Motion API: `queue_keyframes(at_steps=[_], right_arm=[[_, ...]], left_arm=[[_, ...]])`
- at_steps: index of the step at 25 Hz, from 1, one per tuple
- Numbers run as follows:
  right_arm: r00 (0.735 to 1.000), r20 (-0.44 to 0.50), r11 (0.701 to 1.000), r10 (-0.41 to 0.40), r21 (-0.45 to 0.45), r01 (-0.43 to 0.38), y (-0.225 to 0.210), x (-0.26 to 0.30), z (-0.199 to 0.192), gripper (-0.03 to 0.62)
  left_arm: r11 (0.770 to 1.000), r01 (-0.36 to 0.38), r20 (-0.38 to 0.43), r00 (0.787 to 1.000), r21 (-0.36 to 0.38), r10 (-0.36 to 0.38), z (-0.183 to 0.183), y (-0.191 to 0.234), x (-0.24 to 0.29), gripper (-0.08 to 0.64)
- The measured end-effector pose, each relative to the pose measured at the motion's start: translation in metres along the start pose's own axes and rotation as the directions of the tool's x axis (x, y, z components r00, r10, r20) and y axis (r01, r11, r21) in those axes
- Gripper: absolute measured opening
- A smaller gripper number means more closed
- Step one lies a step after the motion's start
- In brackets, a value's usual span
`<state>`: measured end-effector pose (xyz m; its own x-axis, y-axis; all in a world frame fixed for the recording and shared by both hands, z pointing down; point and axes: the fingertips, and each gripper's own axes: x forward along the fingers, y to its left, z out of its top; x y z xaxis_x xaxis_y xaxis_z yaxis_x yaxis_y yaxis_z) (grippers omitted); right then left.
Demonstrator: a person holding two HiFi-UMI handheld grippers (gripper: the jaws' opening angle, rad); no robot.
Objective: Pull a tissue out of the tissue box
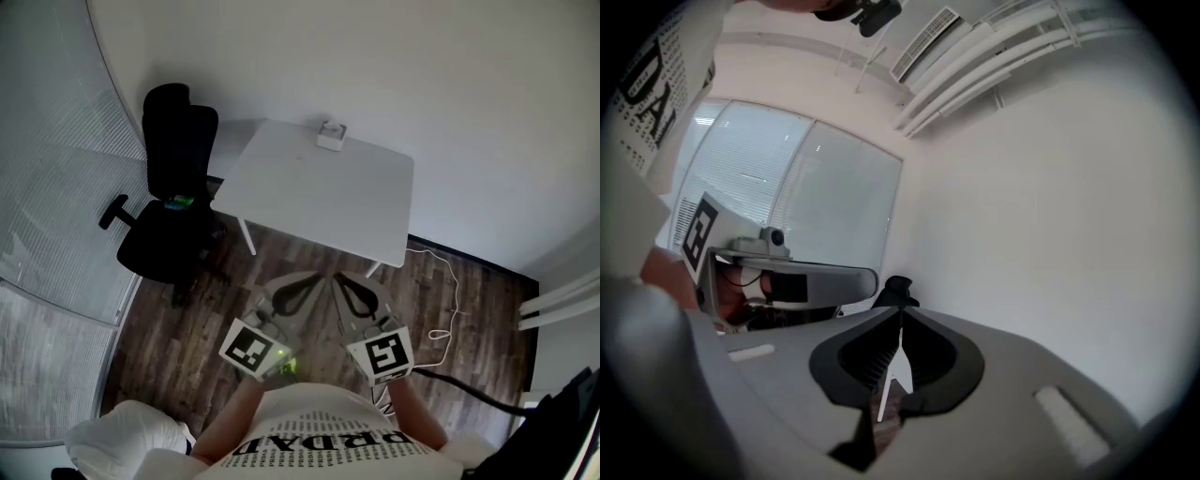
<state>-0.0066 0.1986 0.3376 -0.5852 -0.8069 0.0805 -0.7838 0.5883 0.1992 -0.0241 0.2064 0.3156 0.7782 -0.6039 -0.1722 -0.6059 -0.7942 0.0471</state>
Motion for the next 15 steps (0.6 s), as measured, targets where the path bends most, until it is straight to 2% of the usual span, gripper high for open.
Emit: queue_keyframes(at_steps=[8, 15], right_arm=[[0.997, -0.050, 0.998, -0.066, 0.017, 0.067, -0.016, 0.034, -0.006, 0.009], [0.992, -0.079, 0.979, -0.097, 0.173, 0.110, -0.023, 0.057, -0.021, 0.009]], left_arm=[[0.995, 0.071, -0.006, 0.997, -0.071, -0.072, -0.010, 0.036, 0.015, -0.002], [0.991, 0.108, -0.014, 0.994, -0.077, -0.110, -0.020, 0.064, 0.015, -0.003]])
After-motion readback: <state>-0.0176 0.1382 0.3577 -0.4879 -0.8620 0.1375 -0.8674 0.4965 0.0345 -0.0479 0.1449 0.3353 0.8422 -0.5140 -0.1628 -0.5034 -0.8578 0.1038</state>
